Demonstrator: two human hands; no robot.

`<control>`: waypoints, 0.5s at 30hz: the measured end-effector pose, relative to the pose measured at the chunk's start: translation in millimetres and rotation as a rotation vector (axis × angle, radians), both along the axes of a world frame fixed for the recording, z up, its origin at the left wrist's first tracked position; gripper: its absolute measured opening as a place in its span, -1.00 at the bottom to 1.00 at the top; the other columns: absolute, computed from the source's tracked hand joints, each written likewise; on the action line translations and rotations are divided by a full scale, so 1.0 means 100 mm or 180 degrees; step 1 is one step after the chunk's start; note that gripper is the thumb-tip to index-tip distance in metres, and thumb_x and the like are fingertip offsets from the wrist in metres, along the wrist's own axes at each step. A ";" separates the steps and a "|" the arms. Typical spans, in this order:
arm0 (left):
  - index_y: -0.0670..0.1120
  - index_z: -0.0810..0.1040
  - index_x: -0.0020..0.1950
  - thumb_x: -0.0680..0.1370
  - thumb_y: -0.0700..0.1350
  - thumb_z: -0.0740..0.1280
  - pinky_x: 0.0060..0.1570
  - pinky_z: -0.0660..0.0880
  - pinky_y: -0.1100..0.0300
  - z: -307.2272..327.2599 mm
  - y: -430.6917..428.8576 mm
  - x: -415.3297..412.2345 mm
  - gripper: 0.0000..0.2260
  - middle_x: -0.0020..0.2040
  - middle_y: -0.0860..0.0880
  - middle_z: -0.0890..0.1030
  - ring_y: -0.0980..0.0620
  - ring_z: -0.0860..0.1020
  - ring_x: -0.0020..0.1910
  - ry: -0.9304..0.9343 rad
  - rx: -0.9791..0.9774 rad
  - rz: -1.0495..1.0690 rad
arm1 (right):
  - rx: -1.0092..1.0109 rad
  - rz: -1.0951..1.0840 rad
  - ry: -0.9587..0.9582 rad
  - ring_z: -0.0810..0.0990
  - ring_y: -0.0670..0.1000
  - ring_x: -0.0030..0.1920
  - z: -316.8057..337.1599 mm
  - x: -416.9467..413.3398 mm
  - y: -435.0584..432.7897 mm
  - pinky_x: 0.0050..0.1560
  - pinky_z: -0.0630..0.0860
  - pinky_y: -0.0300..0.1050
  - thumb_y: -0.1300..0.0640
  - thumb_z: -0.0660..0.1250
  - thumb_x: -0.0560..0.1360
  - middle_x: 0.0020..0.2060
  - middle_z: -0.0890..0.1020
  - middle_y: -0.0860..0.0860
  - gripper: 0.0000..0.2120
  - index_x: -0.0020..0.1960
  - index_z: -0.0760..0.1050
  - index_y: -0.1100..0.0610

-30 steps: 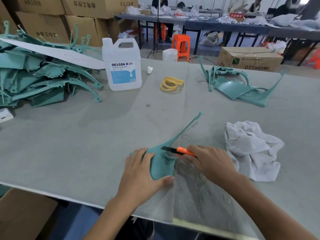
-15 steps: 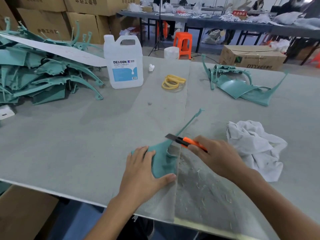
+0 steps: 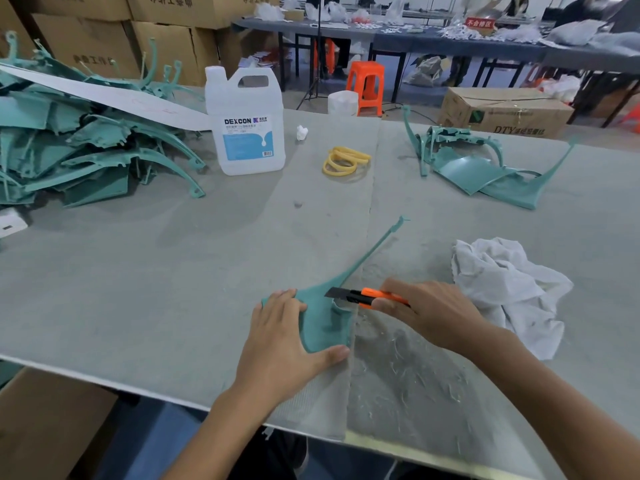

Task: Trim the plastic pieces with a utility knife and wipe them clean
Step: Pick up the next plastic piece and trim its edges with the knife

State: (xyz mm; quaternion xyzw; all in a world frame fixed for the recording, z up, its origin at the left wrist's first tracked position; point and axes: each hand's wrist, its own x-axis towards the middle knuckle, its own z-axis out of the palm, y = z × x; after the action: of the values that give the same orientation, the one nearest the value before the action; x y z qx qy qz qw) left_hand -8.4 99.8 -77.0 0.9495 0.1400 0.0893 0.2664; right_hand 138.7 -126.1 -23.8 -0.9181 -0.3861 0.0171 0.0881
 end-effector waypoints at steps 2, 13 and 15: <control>0.09 0.31 0.32 0.21 0.65 0.22 0.54 0.12 -0.01 0.01 0.00 0.00 -0.12 0.55 0.13 0.18 0.19 0.01 0.51 0.0048 -0.0027 -0.0017 | -0.0172 0.0087 0.0060 0.48 -0.12 -0.38 -0.03 0.01 0.02 -0.37 0.31 -0.14 -0.45 -0.11 0.53 -0.37 0.50 -0.11 -0.53 0.01 0.39 -0.15; 0.10 0.30 0.40 0.22 0.61 0.30 0.55 0.10 0.06 0.07 0.05 -0.01 -0.09 0.58 0.17 0.13 0.27 -0.05 0.51 0.0191 -0.0130 -0.0192 | -0.0401 0.0183 -0.0004 0.46 -0.09 -0.38 -0.01 0.11 0.06 -0.34 0.33 -0.08 -0.48 -0.21 0.49 -0.38 0.48 -0.09 -0.44 -0.05 0.37 -0.12; 0.08 0.29 0.44 0.22 0.61 0.30 0.57 0.04 0.05 0.07 0.06 -0.01 -0.05 0.59 0.17 0.12 0.27 -0.07 0.53 0.0231 -0.0137 -0.0253 | -0.0252 0.0200 -0.0050 0.45 -0.09 -0.41 -0.02 0.09 0.03 -0.36 0.33 -0.09 -0.52 -0.24 0.47 -0.41 0.47 -0.09 -0.40 -0.08 0.36 -0.12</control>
State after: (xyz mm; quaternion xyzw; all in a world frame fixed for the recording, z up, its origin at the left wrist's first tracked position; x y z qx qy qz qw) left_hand -8.9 105.9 -70.1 0.9510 0.1137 0.0410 0.2847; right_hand 147.6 -123.1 -26.2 -0.9084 -0.4145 0.0279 0.0481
